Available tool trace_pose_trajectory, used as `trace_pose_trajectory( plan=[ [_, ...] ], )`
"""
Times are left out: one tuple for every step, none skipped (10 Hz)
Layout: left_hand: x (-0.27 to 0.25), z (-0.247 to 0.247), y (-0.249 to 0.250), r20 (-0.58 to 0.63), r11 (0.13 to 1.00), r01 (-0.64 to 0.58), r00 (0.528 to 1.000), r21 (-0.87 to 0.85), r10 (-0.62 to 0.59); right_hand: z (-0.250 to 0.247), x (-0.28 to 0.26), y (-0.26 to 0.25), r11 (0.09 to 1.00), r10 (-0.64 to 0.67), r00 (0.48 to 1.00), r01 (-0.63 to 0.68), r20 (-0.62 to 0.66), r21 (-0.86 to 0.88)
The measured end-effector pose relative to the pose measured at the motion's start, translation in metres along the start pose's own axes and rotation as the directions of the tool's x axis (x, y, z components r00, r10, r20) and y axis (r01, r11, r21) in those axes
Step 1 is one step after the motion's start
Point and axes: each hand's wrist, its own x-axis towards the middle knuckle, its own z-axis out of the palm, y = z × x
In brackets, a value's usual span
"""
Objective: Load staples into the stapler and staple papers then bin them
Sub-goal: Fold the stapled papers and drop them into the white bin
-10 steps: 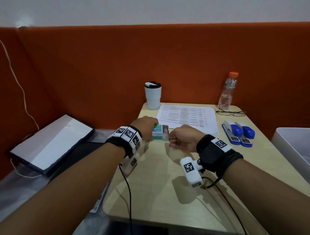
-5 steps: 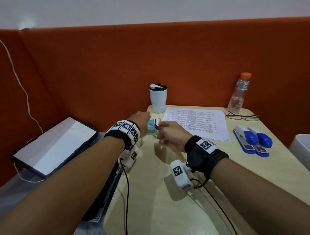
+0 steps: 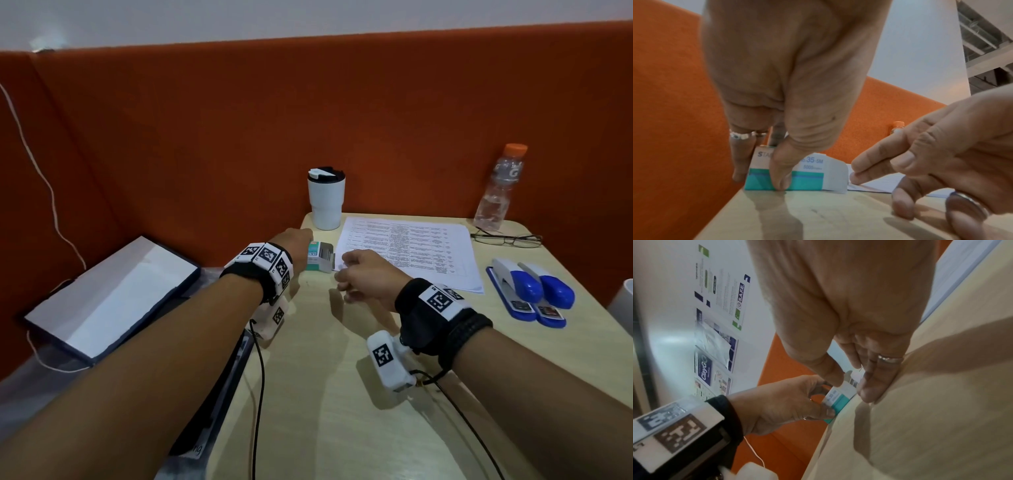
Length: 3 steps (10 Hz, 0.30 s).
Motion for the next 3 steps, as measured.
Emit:
trace_pose_trajectory(
  plan=[
    [-0.003,0.001,0.005,-0.003,1.0,0.006,1.0,0.017,-0.006,-0.001,-0.005,0.001,1.0,-0.019,1.0,0.019,0.001,-0.02],
    [-0.007,0.007,0.009,-0.037,0.999,0.026,0.999,0.031,-0.025,-0.003,-0.008,0.003,0.998,-0.039,0.999,0.04,-0.006,0.056],
    [-0.015,-0.001,0.019,-0.058,0.999,0.031,0.998,-0.01,-0.031,-0.011,-0.015,0.002,0.996,-0.08,0.996,0.079,-0.028,-0.045]
  ],
)
